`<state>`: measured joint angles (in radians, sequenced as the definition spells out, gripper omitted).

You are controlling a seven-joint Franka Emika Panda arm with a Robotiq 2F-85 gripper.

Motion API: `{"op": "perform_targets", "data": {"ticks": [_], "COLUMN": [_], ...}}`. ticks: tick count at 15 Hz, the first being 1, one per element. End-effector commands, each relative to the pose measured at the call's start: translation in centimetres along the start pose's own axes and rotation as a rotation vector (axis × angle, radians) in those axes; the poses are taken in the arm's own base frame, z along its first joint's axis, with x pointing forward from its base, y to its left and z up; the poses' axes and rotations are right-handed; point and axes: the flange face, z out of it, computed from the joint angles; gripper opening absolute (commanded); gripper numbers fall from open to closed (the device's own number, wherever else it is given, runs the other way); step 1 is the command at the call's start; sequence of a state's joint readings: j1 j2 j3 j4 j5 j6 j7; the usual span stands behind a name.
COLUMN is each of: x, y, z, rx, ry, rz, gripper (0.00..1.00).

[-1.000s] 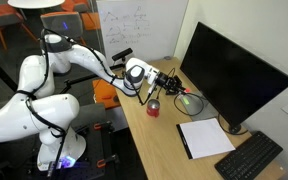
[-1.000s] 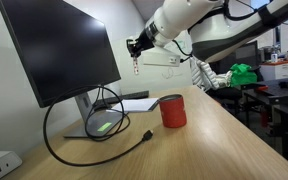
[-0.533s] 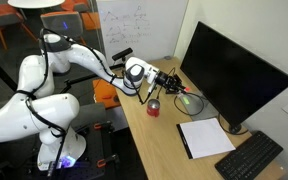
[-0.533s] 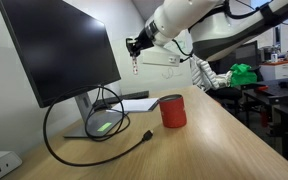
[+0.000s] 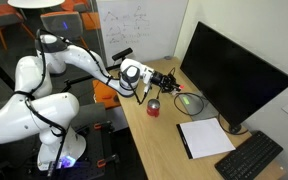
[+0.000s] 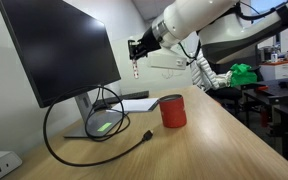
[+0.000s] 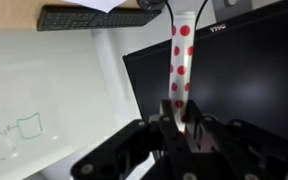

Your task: Place the marker inside the red thermos on the left side of the desk

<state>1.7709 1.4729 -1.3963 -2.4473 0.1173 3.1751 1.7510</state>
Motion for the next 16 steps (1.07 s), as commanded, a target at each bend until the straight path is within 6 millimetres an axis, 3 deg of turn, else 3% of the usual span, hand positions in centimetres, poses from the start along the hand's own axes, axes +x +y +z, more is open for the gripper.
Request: {"op": "perform_targets", "data": {"ticks": [1, 11, 16], "x": [-0.6, -3.9, -4.3], "y": [2.0, 7.5, 8.4], "z": [-2.0, -7.6, -9.0], "rx": [0.019, 0.074, 0.085], "ry": [-0.006, -0.092, -0.136], "rz": [-0.022, -0.140, -0.185], "gripper": [0.05, 0.05, 0.05]}}
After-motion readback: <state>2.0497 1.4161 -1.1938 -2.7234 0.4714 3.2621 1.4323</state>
